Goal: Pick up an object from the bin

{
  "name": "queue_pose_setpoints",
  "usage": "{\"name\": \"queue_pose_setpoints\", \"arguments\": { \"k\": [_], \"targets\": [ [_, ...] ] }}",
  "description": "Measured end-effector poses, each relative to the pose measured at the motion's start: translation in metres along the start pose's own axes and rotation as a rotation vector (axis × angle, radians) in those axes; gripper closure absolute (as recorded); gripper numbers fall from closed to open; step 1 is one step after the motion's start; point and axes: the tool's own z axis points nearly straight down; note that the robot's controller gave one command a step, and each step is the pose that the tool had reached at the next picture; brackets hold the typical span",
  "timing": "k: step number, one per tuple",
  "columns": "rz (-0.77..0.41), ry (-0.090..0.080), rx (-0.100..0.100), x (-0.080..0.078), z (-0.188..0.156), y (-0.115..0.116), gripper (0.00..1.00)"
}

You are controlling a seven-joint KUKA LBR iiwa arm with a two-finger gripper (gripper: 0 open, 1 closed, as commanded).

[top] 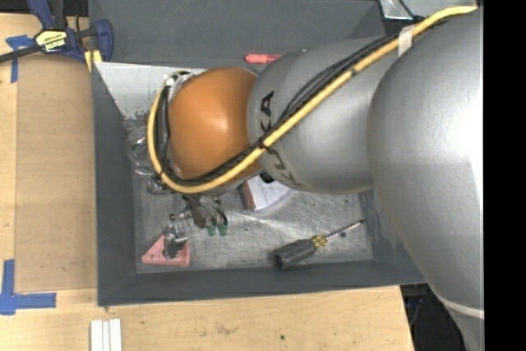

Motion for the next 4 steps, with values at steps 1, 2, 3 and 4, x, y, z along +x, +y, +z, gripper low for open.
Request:
{"name": "queue_pose_setpoints", "arguments": {
  "k": [1,2,3,4],
  "targets": [
    [-0.228,-0.01,-0.001,0.007,0.055,-0.029,0.0],
    [0.026,-0.023,-0.003,0.005,0.068,0.002,1.0],
    [0.027,-0.023,-0.003,0.005,0.068,0.002,1.0],
    [0.033,-0.014,-0.005,0.001,0.068,0.0,1.0]
  ]
}}
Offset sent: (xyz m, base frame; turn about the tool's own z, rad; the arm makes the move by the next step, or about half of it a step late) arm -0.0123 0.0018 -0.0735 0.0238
